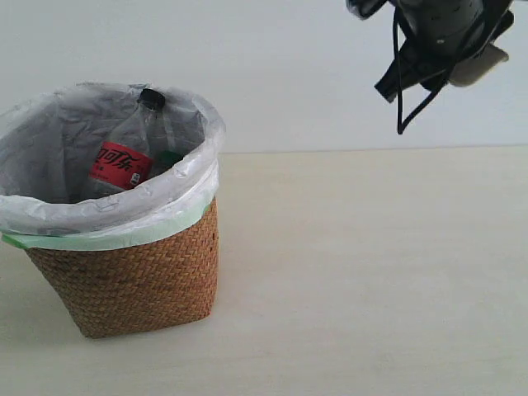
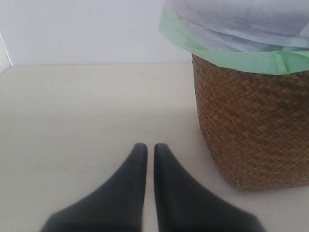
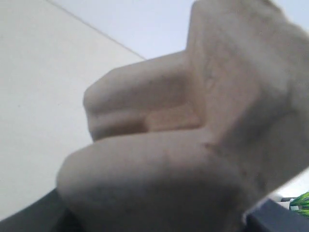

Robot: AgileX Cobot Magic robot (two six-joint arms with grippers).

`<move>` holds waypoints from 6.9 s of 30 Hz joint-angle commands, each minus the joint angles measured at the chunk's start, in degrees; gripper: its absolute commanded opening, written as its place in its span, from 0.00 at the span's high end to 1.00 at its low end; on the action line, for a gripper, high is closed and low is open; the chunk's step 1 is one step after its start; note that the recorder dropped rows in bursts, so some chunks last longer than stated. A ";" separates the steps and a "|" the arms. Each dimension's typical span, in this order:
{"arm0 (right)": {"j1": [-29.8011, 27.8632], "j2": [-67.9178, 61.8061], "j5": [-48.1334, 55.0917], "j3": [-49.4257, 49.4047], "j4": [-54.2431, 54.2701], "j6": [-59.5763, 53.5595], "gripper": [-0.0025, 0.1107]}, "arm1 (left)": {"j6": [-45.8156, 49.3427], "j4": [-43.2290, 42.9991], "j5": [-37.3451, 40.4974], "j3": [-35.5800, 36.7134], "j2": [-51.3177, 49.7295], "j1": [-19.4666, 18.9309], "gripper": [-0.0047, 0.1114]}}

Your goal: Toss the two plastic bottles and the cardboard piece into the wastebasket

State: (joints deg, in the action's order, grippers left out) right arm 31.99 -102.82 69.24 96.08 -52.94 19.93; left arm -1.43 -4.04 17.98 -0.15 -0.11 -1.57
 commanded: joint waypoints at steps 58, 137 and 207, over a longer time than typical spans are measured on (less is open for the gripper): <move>-0.07 29.14 -32.17 -14.08 56.21 -19.17 0.98 | 0.01 0.38 -0.47 0.15 0.11 0.31 0.92; -0.17 96.07 -52.71 -68.48 53.79 -15.97 0.98 | 0.01 0.38 -0.47 0.15 0.11 0.31 0.92; -27.71 102.82 -49.60 -96.08 52.35 -19.39 0.98 | 0.01 0.38 -0.47 0.15 0.11 0.31 0.92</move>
State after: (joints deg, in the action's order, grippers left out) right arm 4.63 -0.26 19.47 0.25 0.00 0.58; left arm -1.43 -4.04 17.98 -0.15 -0.11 -1.57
